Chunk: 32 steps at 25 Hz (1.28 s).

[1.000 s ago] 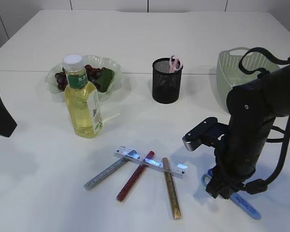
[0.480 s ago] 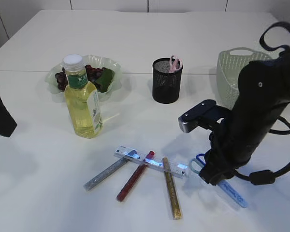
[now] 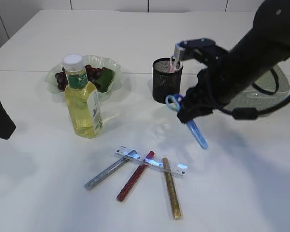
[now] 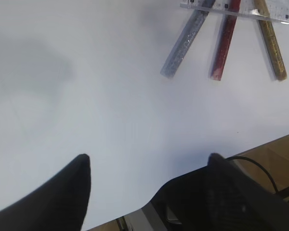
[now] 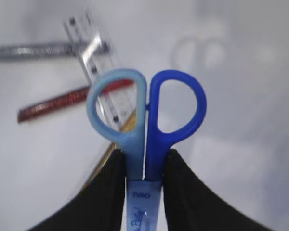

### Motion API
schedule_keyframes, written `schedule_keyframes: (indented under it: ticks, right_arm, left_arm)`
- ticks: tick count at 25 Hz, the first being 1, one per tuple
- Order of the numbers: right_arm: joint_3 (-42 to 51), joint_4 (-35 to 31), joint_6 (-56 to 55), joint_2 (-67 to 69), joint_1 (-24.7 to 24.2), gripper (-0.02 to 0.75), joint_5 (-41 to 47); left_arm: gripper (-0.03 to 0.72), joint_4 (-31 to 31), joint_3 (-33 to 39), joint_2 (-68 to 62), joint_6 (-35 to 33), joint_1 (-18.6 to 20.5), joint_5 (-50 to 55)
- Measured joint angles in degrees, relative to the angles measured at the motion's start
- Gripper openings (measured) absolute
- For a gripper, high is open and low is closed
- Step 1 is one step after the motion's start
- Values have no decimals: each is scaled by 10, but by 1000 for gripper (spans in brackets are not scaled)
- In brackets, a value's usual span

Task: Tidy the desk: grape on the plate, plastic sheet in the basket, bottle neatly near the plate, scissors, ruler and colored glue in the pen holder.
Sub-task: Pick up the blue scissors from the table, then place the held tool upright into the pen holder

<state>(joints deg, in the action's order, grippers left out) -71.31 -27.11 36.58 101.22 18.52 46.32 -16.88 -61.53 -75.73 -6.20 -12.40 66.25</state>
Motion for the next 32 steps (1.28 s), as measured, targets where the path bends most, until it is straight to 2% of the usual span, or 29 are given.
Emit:
schedule_keyframes:
  ticks: [5,8,17,24,27,32]
  right_arm:
    - [-88,-141,65,2,-53,199,1]
    - [-141,-202,109,8,-69,199,0]
    - [-272,-277,187,99,-72,199,-32]
    - [-303,-362,330,177,-72,199,-116]
    - [-306,-446,427,207,-72,199,-153]
    - [-307,-623,623,251,-72,199,-178]
  left_arm:
    - [541,0,0,0,0,0,2]
    - [541,0,0,0,0,0,4]
    - [541,0,0,0,0,0,6]
    - [541,0,0,0,0,0,9]
    - [541,0,0,0,0,0,11]
    - [541,0,0,0,0,0,12]
